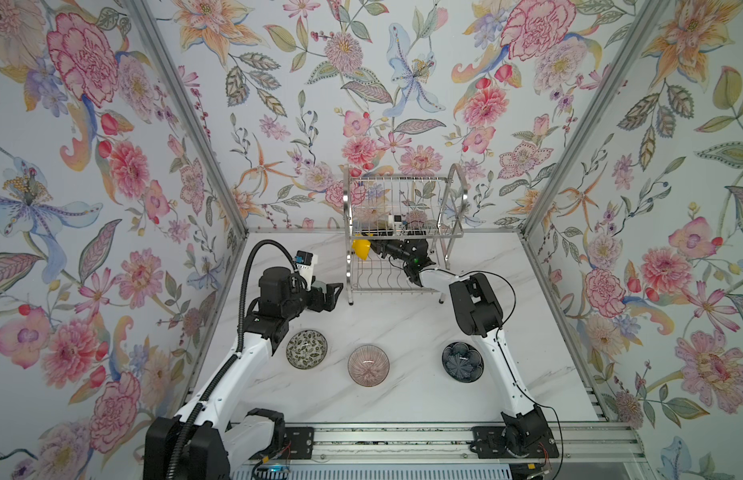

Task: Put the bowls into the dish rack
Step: 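Lower the yellow bowl upright between the rack wires with the right gripper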

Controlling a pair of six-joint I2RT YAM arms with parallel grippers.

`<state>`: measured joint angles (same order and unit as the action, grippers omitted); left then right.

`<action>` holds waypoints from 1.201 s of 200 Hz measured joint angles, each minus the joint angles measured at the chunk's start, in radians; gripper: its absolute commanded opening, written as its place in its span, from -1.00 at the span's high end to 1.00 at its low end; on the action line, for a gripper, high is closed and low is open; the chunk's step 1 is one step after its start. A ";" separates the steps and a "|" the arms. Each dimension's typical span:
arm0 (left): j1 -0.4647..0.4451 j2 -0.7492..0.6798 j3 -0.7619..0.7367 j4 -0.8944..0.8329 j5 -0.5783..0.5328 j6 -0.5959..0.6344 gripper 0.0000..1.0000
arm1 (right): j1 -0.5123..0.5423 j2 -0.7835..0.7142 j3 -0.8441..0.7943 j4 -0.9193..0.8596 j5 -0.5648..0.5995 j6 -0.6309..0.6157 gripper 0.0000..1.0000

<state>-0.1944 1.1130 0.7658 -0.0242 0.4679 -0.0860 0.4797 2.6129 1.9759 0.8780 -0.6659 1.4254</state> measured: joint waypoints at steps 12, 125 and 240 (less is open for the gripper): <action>0.000 0.000 0.000 0.000 0.000 0.000 -0.94 | 0.000 0.000 0.000 -0.001 0.000 -0.001 0.45; 0.000 0.000 0.000 0.000 0.001 0.000 -0.94 | -0.002 -0.008 -0.051 -0.015 -0.005 -0.068 0.60; 0.000 0.000 0.000 0.000 0.004 0.000 -0.94 | -0.018 -0.057 -0.072 -0.099 -0.044 -0.163 0.55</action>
<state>-0.1944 1.1130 0.7658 -0.0238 0.4721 -0.0860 0.4622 2.5557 1.9041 0.7788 -0.7097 1.2629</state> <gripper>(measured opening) 0.971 0.218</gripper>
